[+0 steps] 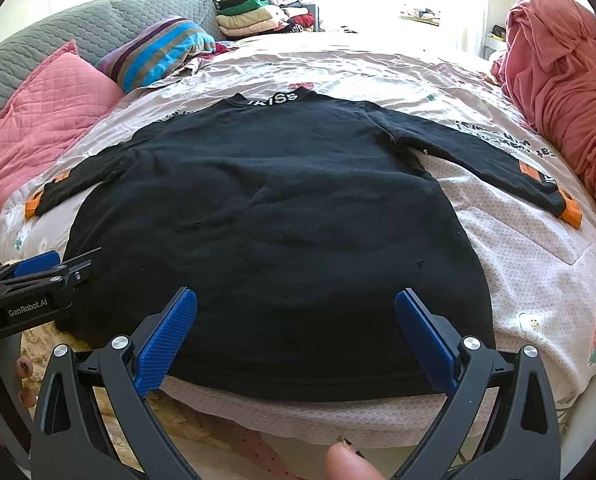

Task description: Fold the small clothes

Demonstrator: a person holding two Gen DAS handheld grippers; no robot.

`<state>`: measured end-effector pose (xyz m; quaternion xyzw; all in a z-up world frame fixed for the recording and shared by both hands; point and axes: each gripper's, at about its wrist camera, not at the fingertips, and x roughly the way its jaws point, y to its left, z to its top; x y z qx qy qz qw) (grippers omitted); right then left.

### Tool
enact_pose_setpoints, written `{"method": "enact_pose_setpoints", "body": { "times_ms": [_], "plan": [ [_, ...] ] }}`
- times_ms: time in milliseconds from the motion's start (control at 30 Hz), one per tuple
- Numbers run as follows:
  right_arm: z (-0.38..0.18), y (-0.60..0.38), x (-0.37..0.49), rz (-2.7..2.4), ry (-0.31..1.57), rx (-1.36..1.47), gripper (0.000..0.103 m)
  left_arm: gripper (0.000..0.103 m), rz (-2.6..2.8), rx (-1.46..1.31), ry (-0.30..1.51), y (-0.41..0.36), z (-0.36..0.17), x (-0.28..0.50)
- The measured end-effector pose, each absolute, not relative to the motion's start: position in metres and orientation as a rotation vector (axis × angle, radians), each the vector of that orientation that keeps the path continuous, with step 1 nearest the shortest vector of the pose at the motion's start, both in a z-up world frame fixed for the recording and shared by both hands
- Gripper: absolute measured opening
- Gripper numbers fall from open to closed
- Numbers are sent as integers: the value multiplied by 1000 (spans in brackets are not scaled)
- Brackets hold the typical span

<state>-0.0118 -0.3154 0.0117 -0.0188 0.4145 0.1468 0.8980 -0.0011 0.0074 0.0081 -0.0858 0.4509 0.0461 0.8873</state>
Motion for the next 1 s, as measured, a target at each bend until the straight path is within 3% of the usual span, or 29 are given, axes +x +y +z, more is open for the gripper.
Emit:
{"method": "enact_pose_setpoints", "body": {
  "times_ms": [1000],
  "plan": [
    [12, -309, -8, 312, 842, -45, 99, 94, 101, -174, 941, 6, 7, 3]
  ]
}}
